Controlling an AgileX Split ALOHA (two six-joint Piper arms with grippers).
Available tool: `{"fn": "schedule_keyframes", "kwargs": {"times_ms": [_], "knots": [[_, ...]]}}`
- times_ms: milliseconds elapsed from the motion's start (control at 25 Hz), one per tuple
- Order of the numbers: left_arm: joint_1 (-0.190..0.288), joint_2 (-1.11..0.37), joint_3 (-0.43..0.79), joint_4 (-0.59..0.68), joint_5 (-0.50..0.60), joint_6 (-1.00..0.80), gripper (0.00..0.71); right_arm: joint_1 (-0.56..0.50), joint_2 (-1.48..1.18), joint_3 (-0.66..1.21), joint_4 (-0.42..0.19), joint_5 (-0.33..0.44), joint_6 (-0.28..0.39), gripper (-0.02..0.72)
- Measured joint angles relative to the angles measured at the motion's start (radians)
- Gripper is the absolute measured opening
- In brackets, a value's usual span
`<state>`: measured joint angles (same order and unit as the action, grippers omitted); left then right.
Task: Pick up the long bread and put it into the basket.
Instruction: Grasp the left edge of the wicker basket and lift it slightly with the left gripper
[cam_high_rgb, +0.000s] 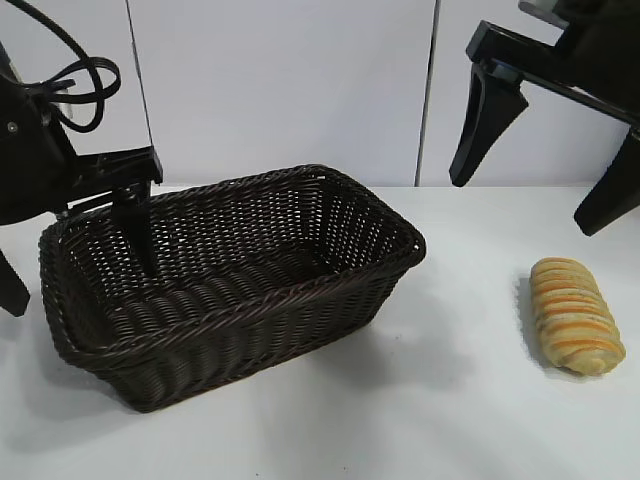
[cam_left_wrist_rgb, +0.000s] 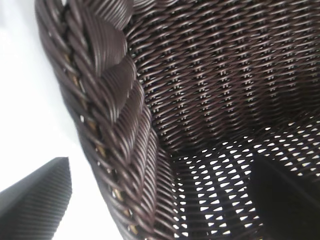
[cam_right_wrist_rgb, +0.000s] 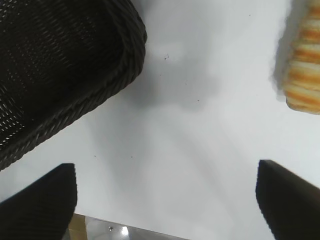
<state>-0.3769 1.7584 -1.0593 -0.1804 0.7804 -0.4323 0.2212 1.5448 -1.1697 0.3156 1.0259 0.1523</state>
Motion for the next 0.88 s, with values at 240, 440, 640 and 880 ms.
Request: {"fn": "schedule_keyframes", "kwargs": {"times_ms": [240, 440, 640, 880], "knots": [[0.0, 0.026, 0.0, -0.009, -0.021, 0.0, 0.663, 0.0, 0.0, 0.0, -0.001, 0.006, 0.0, 0.695], [0.0, 0.027, 0.0, -0.01, -0.026, 0.0, 0.485, 0.0, 0.0, 0.0, -0.002, 0.007, 0.0, 0.695], [0.0, 0.027, 0.0, -0.009, -0.026, -0.011, 0.264, 0.0, 0.0, 0.0, -0.002, 0.011, 0.0, 0.695], [0.001, 0.027, 0.0, -0.022, -0.062, -0.041, 0.113, 0.0, 0.0, 0.0, -0.002, 0.024, 0.0, 0.695]]}}
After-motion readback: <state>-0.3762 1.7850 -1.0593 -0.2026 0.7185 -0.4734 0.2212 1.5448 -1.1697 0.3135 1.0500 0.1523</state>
